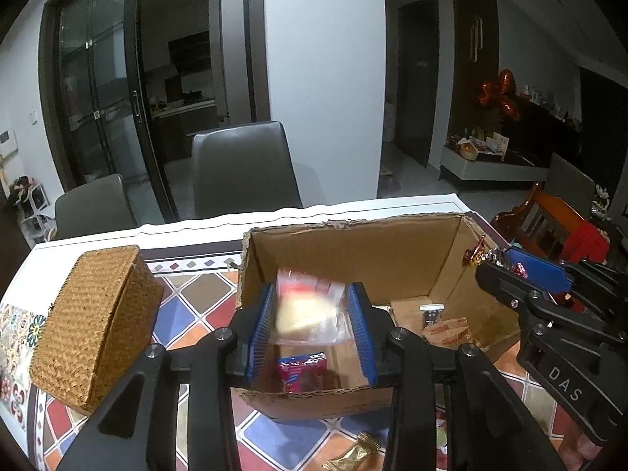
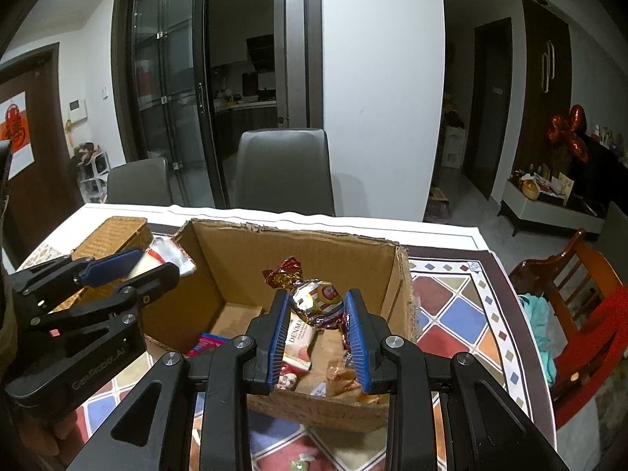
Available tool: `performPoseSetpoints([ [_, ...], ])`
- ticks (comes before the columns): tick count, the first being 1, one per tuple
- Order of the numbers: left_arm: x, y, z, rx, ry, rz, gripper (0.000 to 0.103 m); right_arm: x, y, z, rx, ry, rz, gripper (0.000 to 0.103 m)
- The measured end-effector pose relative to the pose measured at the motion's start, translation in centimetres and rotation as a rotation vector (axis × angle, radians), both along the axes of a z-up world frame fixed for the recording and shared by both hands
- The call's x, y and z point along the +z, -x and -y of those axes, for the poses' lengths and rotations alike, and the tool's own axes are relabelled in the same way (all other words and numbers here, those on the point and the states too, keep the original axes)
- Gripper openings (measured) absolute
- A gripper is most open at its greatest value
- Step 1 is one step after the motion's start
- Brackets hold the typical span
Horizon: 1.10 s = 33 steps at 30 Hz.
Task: Organize snacks
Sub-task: 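Open both grippers to drop the pastry and brown candy into the box, then withdraw both open grippers from the box toward the gold and green candies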
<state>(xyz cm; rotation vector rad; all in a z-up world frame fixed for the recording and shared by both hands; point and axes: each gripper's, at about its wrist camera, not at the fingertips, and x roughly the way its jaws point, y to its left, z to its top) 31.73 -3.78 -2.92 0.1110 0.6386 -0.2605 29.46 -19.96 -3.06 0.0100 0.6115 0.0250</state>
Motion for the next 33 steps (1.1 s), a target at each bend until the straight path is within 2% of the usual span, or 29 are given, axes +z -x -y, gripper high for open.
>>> performPoseSetpoints([
  [3,0.0,0.0,-0.1,0.009,0.000,0.003,0.048,0.0,0.1,0.0,-0.009,0.002,0.004,0.039],
  [8,0.3,0.3,-0.4,0.034,0.000,0.015,0.063,0.5,0.5,0.3,-0.036,0.004,0.030,0.061],
  [10,0.4,0.6,-0.6,0.043,-0.001,0.019,0.067,0.7,0.7,0.3,-0.041,0.004,0.039,0.065],
  [17,1.1,1.7,-0.7,0.064,-0.002,0.027,0.075,1.3,1.5,0.4,-0.044,-0.002,0.045,0.065],
  [33,2.8,5.5,-1.4,0.089,0.006,0.050,0.076,2.8,4.9,0.2,-0.057,-0.003,0.066,0.065],
])
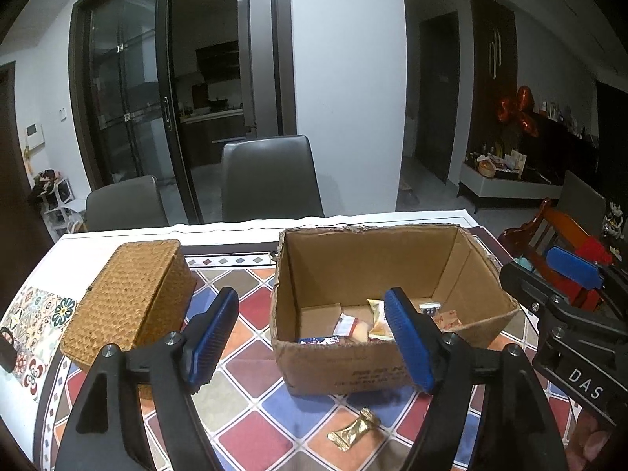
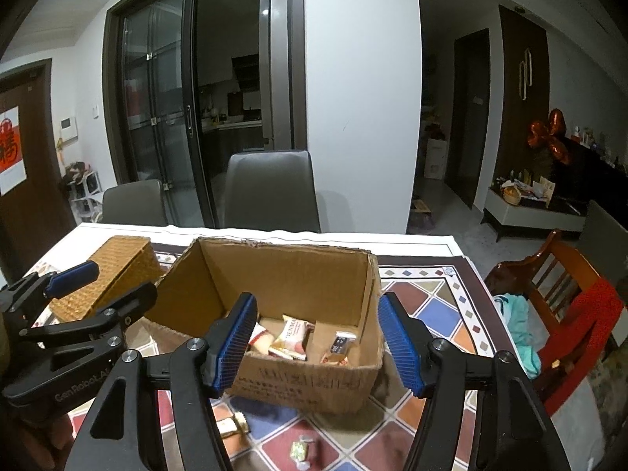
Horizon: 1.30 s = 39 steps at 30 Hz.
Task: Organize snacks
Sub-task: 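Withdraw both open grippers from the box toward the gold and green candies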
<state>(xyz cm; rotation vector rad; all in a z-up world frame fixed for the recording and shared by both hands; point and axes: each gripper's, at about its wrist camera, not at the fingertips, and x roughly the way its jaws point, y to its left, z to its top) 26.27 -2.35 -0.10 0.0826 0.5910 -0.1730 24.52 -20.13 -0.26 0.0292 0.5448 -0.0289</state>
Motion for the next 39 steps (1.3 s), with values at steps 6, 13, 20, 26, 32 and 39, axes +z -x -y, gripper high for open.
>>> performPoseSetpoints([
  [6,0.4,1.2,-0.1,-0.003,0.002,0.006,0.076,0.4,1.1,-0.1,-0.005,-0.003,0.004,0.065],
  [13,0.4,2.4,-0.3,-0.003,0.005,0.007,0.076,0.2,2.4,-0.2,-0.010,-0.004,0.002,0.065],
  [20,0.0,3.3,-0.3,-0.016,0.013,0.000,0.076,-0.1,3.4,-0.3,-0.014,-0.007,-0.001,0.065],
  [26,-0.9,4.0,-0.4,-0.023,0.009,0.001,0.076,-1.0,4.1,-0.5,-0.022,-0.006,-0.015,0.065],
  [32,-2.5,4.6,-0.6,-0.027,0.016,-0.019,0.076,-2.4,4.6,-0.8,-0.029,-0.006,-0.037,0.065],
  [39,-4.6,4.9,-0.5,-0.047,0.012,-0.049,0.076,-4.3,4.9,-0.9,-0.037,-0.009,-0.071,0.065],
])
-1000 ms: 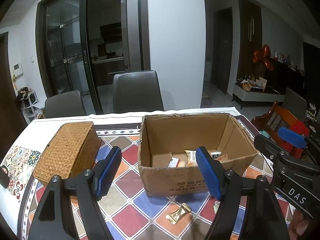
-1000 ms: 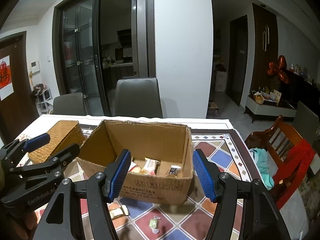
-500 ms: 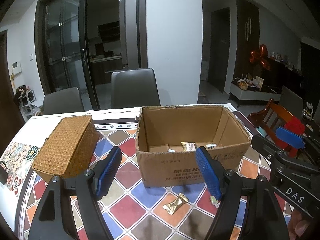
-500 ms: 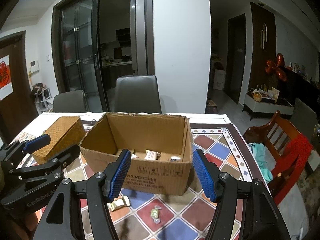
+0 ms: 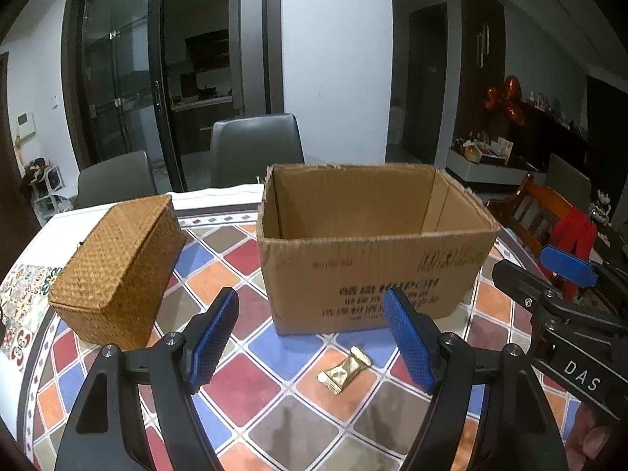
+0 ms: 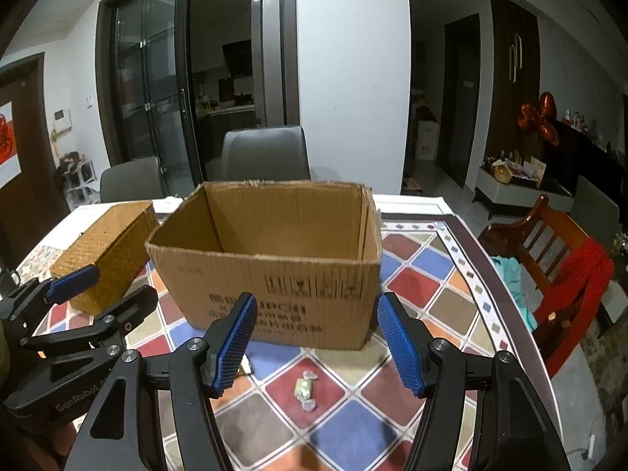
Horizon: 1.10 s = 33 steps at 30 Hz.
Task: Organize snacks
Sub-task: 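Withdraw both open grippers from the box toward the gold and green candies, then grasp the gold-wrapped candy with the left gripper while the right grasps the green candy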
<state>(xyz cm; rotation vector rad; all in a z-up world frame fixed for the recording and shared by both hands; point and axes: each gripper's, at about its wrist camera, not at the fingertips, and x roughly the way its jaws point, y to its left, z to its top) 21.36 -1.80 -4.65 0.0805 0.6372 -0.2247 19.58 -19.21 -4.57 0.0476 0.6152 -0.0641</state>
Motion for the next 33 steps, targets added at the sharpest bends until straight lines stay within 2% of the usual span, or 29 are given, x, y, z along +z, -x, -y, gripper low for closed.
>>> performPoseSetpoints([
  [17,-4.5,-0.1,0.2,-0.051,-0.012,-0.063,0.071,-4.6,0.2,-0.3,-0.018,-0.010,-0.085,0.065],
  [26,-7.4,-0.9,0.8,-0.091,-0.021,-0.131,0.062,-6.9,-0.2,-0.4,-0.017,-0.012,-0.130,0.065],
  [33,-9.0,-1.5,1.4,-0.138,-0.022,-0.172,0.062,-8.5,-0.6,-0.4,-0.017,-0.015,-0.164,0.065],
])
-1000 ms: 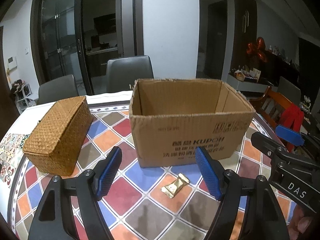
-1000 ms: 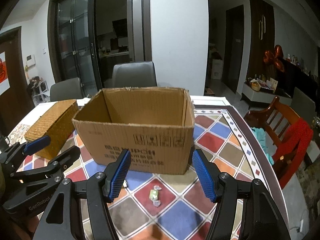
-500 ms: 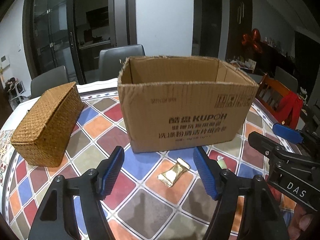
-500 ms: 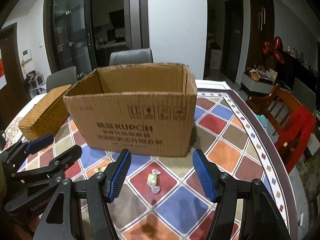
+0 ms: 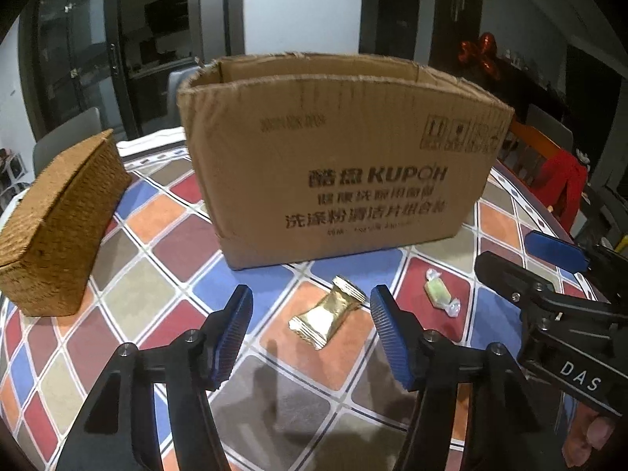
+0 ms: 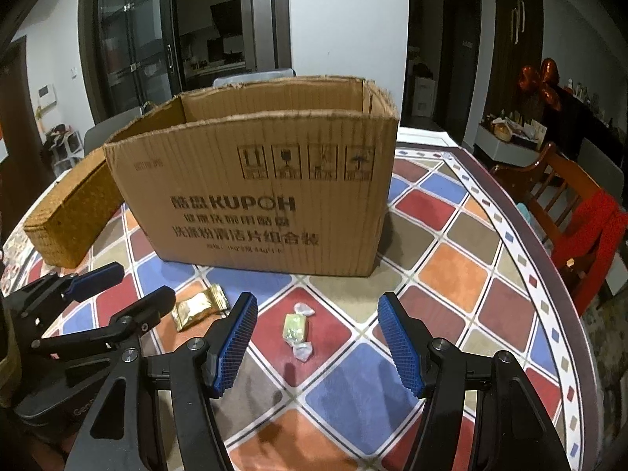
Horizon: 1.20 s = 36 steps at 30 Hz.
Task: Organize snacks
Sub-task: 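Grasp the gold-wrapped candy with the left gripper while the right grasps the green candy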
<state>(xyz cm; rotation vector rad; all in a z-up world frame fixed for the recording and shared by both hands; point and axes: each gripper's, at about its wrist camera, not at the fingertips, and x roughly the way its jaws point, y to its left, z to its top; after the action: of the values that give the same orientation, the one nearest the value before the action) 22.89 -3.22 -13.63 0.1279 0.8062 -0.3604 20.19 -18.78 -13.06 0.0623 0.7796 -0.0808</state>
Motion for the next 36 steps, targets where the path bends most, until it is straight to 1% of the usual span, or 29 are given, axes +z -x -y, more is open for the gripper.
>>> performPoseSetpoints([
  [3,-0.7,-0.3,0.3,-0.018,-0.010,-0.015,0.062,-0.6,-0.2,-0.1,0.001,0.000,-0.014,0.065],
  [10,-1.9,-1.2,0.9,-0.049,-0.024,-0.040,0.058,-2.1,-0.9,-0.2,0.001,-0.001,-0.049,0.065],
  [19,-3.6,-2.2,1.4,-0.068,-0.023,-0.088,0.051,-3.6,-2.0,-0.4,0.013,-0.003,-0.090,0.064],
  [24,-4.4,-2.5,1.7,-0.071,-0.024,-0.112,0.047,-4.4,-2.5,-0.4,0.019,-0.005,-0.115,0.060],
  [30,-4.6,-2.5,2.0,-0.075,-0.023,-0.103,0.044,-5.1,-2.8,-0.3,0.022,-0.022,-0.132,0.054],
  [32,-4.6,-2.5,2.1,-0.073,-0.020,-0.100,0.039,-5.3,-2.9,-0.3,0.025,-0.027,-0.136,0.050],
  [36,-4.6,-2.1,2.6,-0.087,-0.021,-0.091,0.036,-5.9,-3.2,-0.3,0.034,-0.038,-0.148,0.041],
])
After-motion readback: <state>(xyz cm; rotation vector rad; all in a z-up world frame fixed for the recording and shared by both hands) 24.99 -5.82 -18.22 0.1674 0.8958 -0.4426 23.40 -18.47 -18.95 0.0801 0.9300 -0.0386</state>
